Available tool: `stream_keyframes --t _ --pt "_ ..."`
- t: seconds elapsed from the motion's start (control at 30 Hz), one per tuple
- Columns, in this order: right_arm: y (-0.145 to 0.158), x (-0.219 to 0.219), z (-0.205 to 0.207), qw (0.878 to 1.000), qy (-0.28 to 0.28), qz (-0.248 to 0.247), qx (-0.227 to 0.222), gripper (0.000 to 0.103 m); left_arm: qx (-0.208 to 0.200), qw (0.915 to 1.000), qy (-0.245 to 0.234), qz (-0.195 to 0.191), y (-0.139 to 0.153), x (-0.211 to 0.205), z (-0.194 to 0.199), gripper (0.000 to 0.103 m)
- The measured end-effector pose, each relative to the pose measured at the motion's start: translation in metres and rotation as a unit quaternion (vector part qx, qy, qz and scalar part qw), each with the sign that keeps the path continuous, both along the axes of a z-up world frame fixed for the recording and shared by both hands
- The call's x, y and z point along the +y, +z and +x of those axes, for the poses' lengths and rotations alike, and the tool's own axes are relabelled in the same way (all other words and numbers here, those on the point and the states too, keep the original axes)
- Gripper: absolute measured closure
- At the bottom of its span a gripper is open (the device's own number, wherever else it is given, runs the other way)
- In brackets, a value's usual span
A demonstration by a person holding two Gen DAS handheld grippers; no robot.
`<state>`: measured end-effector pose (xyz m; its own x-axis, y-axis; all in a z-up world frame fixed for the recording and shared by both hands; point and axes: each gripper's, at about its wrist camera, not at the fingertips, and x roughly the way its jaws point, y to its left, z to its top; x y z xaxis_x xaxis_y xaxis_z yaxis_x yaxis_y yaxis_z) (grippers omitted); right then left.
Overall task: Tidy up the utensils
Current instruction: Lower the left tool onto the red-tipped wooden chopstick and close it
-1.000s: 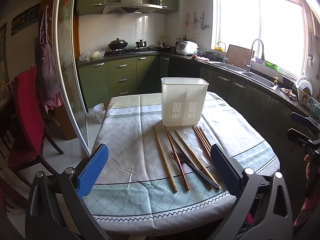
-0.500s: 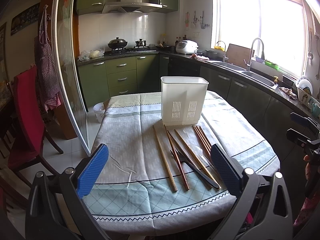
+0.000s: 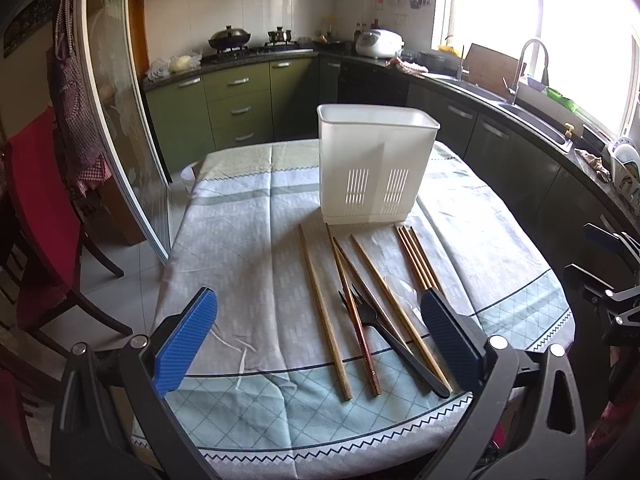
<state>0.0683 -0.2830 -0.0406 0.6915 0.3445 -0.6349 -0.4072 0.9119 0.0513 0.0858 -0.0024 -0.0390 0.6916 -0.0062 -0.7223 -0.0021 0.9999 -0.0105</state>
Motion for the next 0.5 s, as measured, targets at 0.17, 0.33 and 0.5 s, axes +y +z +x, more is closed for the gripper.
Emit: stream_keyframes --t 0.17,0.33,0.5 --pt "-0.019 0.004 0.054 0.993 0.013 0.049 0.107 0.004 0.084 0.9959 -0.022 -0.026 -0.026 -0.01 0.051 0.006" --pt "-0.033 0.008 0.085 0.989 -0.008 0.041 0.14 0.017 0.125 0.9916 -0.028 -0.016 -0.046 -0.017 0.088 0.006" --pt "-0.037 0.007 0.099 0.989 -0.02 0.034 0.144 0.036 0.163 0.9863 -0.015 -0.02 -0.061 -0.011 0.117 0.028"
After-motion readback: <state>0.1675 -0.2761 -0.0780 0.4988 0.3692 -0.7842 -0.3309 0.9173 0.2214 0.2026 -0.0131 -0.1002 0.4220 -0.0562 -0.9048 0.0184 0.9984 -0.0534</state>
